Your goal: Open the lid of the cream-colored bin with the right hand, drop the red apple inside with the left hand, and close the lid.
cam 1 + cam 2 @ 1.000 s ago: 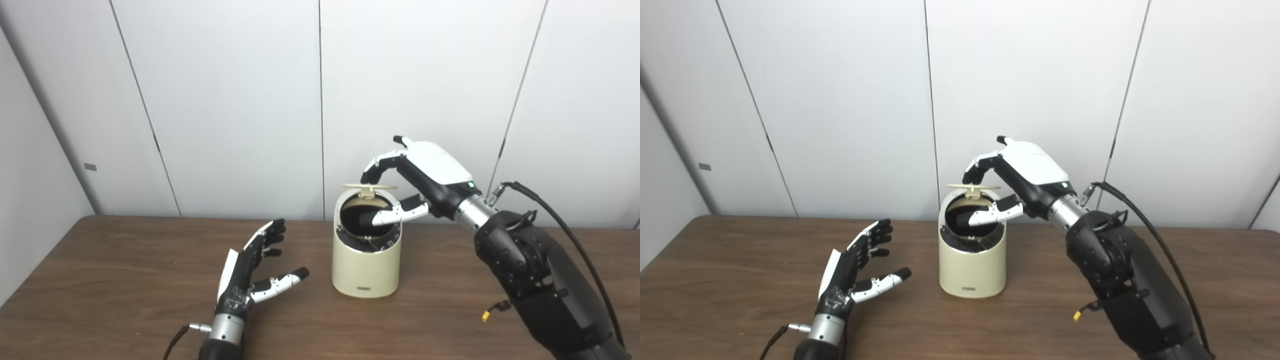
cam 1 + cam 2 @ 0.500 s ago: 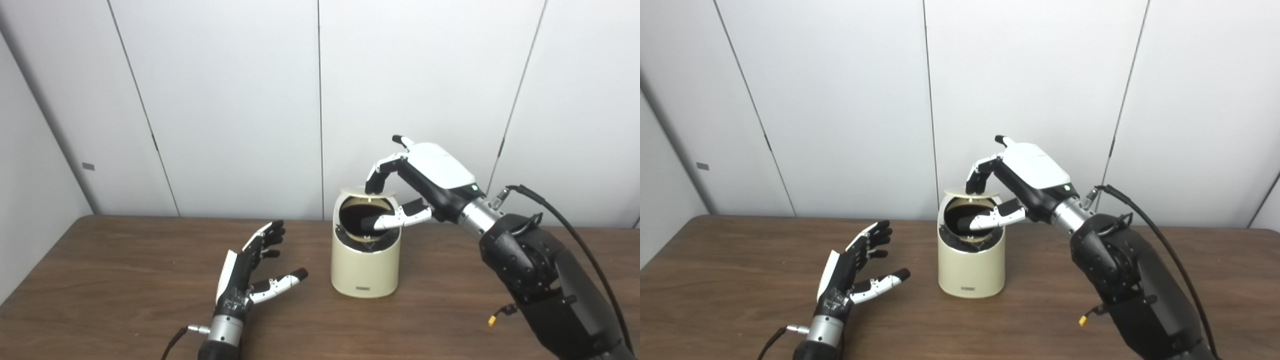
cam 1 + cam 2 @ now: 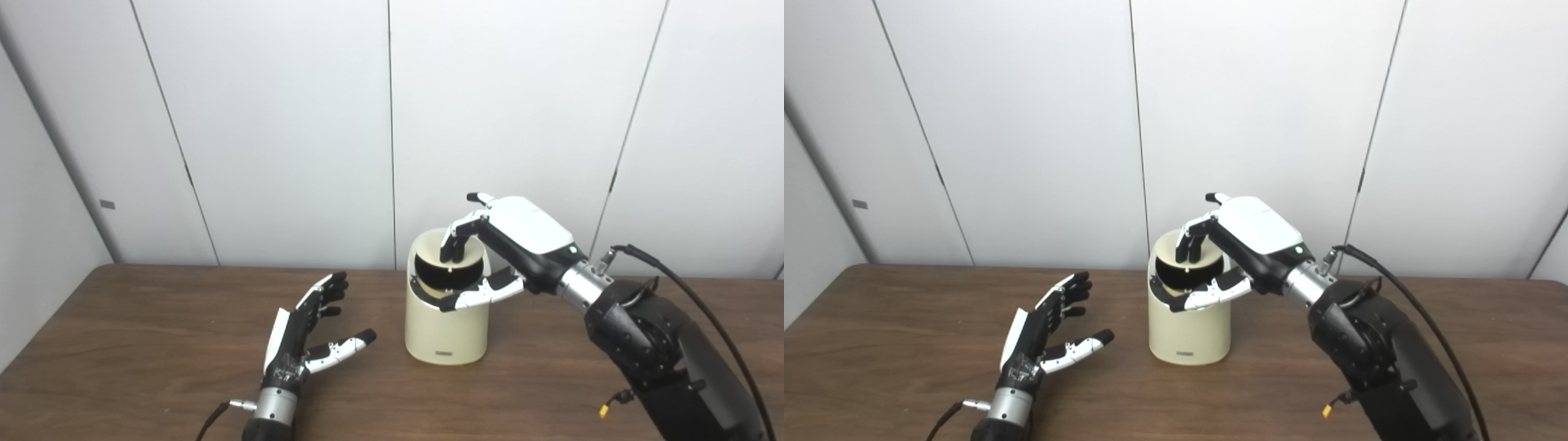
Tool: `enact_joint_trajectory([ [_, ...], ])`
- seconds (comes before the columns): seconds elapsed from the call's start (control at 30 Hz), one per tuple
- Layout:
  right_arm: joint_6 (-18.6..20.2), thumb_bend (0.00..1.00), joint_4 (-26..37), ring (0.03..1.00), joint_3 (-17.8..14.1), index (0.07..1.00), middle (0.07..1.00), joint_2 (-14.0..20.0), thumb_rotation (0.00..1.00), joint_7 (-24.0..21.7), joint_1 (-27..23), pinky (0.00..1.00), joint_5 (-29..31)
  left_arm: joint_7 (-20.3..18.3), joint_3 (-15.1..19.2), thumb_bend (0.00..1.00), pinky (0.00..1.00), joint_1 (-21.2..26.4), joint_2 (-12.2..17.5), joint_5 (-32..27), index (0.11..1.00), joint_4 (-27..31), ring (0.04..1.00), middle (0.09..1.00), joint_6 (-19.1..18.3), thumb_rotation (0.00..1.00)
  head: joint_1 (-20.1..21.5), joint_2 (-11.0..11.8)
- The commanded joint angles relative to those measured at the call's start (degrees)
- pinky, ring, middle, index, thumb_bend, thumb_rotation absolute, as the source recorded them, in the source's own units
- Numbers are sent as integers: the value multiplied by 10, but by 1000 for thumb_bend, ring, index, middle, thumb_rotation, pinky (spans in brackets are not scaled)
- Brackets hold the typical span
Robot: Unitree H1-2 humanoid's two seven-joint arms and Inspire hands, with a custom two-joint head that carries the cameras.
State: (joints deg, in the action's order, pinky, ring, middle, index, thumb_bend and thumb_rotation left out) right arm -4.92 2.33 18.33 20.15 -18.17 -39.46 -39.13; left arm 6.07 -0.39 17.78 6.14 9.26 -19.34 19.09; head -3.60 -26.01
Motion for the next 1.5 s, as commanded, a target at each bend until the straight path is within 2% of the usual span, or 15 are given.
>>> enact_joint_trajectory([
  [0.0,-8,640,11,724,-3,554,551,-1,560,2,-19,943,5,3,0,778,760,-12,-4,2,861,3,833,835,3,208,0,0],
  [0.23,-19,634,1,745,3,594,584,-4,524,2,-14,884,6,5,-1,786,760,-14,-6,5,861,10,837,838,-5,217,-3,-5],
  [0.63,-16,640,3,758,15,613,605,-1,572,-5,-5,890,-1,5,-2,786,731,-18,-5,10,860,22,823,828,-11,220,-5,-11],
  [0.77,-3,633,7,768,21,623,614,2,589,-20,-1,894,-15,5,-3,786,729,-20,-4,13,855,26,818,821,-13,220,-5,-14],
  [0.93,15,649,12,791,31,647,632,8,543,-47,2,893,-40,4,-3,787,698,-22,-3,11,853,30,784,808,-15,215,-4,-17],
  [1.1,36,670,19,805,38,662,656,12,540,-74,9,893,-58,6,-5,789,742,-25,-2,22,851,36,802,810,-20,235,-5,-20],
  [1.47,67,673,25,809,54,684,687,16,584,-118,11,908,-91,2,-2,781,730,-28,-2,20,854,41,802,813,-22,228,-6,-23],
])
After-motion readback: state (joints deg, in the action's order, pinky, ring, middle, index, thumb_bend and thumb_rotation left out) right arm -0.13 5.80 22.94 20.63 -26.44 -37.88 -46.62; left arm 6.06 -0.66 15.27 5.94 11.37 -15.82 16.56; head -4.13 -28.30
